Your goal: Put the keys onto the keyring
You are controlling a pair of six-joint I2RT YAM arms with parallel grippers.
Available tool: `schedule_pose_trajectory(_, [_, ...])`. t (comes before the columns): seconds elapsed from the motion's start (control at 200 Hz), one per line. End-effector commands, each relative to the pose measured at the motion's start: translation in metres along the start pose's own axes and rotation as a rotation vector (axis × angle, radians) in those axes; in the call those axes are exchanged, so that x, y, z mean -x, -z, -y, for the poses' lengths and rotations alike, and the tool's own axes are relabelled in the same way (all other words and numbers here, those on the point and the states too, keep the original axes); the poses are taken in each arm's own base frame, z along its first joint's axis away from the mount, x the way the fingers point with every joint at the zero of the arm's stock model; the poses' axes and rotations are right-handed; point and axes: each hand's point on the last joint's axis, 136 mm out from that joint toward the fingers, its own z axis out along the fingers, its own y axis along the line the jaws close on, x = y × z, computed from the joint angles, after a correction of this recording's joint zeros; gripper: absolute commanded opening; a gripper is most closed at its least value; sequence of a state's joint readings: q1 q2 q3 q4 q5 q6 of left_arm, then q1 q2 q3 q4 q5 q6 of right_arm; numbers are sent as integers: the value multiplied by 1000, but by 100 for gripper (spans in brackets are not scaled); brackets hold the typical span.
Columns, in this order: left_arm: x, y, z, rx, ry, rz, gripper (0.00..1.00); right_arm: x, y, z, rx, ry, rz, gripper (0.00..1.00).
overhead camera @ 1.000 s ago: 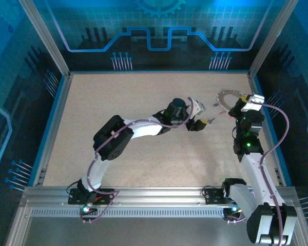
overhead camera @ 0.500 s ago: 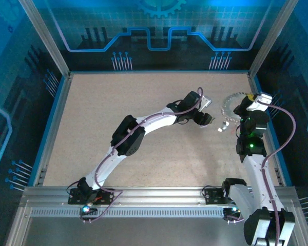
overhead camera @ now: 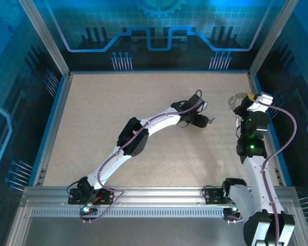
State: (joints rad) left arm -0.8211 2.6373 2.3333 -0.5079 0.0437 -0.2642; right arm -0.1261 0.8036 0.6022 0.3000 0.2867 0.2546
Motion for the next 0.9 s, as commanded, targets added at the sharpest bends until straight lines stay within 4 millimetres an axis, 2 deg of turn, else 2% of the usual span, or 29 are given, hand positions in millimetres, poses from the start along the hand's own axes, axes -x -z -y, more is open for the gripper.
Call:
schedule_pose_trajectory(0.0, [-24,-15,-11,48,55,-70,66,41,7,-2,14,-32,122,0])
schedule_pose_trajectory(0.07, [-27,-20,-11,48,46,-76,62,42,7,-3,17,-38,123,0])
schedule_pose_trajectory(0.305, [-39,-27,-13,116,-67,-99,60,42,8,-2,17,-47,128,0])
schedule_pose_trajectory(0.395, [-37,-30,-8,96,-111,-81,43,41,9,-2,17,-49,128,0])
schedule_pose_trajectory(0.47, [-32,-30,-2,71,-129,-60,35,41,9,-2,19,-51,127,0])
schedule_pose_trajectory(0.53, [-26,-27,4,45,-144,-37,30,40,8,-2,18,-49,124,0])
schedule_pose_trajectory(0.735, [1,-1,28,-50,-169,58,29,38,8,-2,17,-47,119,0])
schedule_pose_trajectory(0.895, [6,12,56,-189,-137,71,28,37,7,-3,21,-46,116,0])
